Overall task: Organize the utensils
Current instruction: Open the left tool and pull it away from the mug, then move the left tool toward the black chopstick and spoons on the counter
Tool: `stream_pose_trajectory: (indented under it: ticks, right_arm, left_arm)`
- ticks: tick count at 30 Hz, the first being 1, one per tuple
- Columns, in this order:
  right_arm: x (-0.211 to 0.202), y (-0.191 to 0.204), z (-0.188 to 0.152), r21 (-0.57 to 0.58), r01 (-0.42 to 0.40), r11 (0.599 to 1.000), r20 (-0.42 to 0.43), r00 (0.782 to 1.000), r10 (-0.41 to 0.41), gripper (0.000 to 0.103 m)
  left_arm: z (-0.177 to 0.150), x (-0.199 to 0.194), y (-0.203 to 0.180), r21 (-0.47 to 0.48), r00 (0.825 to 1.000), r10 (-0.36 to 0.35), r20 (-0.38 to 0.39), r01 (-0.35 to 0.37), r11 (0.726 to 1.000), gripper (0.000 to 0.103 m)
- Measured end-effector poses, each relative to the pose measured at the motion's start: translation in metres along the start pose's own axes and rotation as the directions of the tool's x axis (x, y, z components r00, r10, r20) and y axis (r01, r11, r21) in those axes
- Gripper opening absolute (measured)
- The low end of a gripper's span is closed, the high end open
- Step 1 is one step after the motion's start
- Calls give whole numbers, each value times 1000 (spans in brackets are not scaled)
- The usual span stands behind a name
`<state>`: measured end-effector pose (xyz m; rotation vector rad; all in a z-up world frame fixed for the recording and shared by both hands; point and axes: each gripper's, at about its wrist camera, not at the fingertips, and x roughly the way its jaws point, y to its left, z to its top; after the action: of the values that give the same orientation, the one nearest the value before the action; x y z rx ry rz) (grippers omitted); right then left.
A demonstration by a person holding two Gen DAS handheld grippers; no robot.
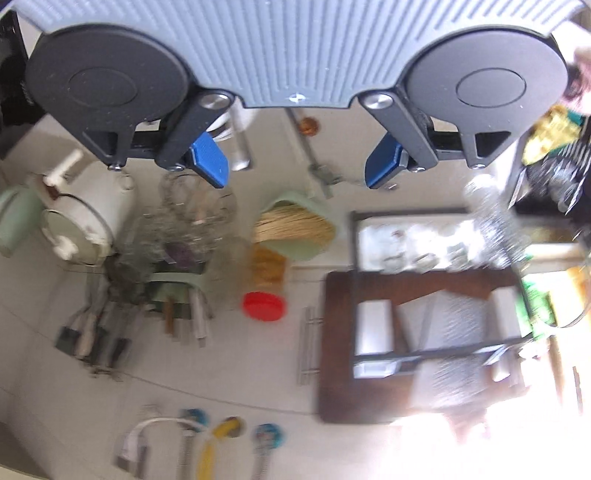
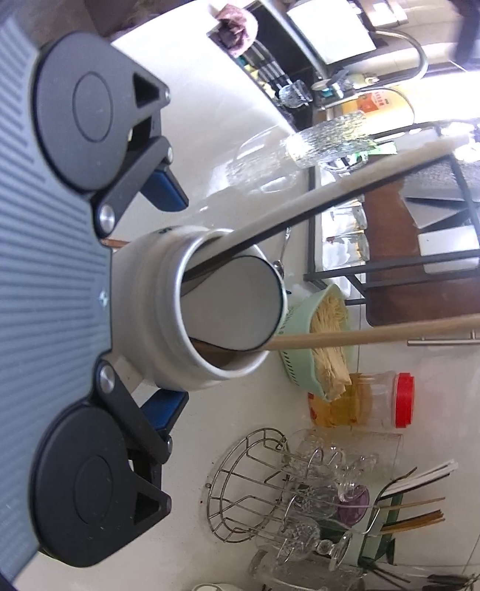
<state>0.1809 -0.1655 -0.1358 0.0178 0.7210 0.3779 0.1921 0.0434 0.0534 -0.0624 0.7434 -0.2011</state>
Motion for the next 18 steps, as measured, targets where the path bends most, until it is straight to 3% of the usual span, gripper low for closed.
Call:
stream_pose_trajectory:
  ticks: [6,11,18]
  right_arm:
    - [-9,-1,3,-19,-21,1000,15,1000,21,103]
    - [-14,0,3,-42,-24,999,12,1000,24,103]
    - [-18,3,3,-27,15,1000,14,1000,-14,103]
  left_arm:
    - [-26,10,26,-81,995,90,-47,-93,992,87]
    - [-52,22,43,-135,989,110,-97,-123,983,88]
    - [-71,62,68,-63,975,133,-178,-146,987,89]
